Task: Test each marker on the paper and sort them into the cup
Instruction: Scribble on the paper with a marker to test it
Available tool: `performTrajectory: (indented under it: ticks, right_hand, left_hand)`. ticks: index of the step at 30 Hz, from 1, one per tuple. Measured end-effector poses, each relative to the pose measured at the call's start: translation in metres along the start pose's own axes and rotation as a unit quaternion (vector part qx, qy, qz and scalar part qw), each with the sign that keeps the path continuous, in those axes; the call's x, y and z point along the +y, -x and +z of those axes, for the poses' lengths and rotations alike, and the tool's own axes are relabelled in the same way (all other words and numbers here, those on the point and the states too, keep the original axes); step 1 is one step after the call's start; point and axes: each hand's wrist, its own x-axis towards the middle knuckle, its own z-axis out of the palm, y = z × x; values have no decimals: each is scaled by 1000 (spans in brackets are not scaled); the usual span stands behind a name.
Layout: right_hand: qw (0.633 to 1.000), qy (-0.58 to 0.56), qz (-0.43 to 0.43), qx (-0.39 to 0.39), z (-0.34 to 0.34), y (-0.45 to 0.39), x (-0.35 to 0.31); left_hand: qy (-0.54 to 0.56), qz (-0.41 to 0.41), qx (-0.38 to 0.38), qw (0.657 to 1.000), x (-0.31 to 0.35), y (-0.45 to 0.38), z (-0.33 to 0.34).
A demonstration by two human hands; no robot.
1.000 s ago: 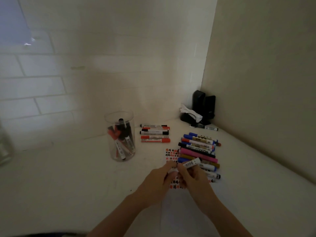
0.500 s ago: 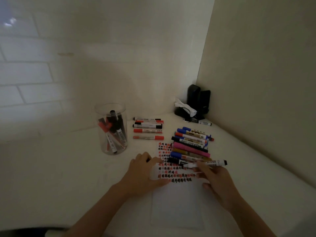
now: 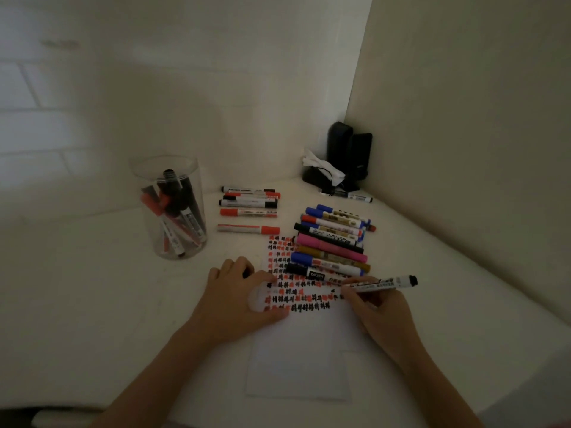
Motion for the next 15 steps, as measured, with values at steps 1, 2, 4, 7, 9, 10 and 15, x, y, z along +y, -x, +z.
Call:
performTrajectory:
  ticks: [1,2,4,7,9,10,15]
  right_hand:
    - [1000,8,2,2,-1,0,1]
    - [1000,16,3,4,-1,1,1]
    - [1000,17,2,9,-1,2,2]
    - [1000,11,-11,21,-1,4,3]
    - [1000,12,-18,15,-2,5,1]
    - [1000,10,-21,9,-2,6,0]
    - [999,18,-38,-9,0,10,-5]
  left_hand:
    - [2,-1,0,1000,0,0,0]
    - [3,-1,1,1000,-1,0,0]
    - [6,-2,5,1000,-1,0,1]
    - [-2,-3,4,1000,-1,0,1]
    - [-1,-1,7,1000,-2,0,2]
    - [1,0,9,1000,-2,0,3]
    - [-2,-2,8,1000,-3,0,3]
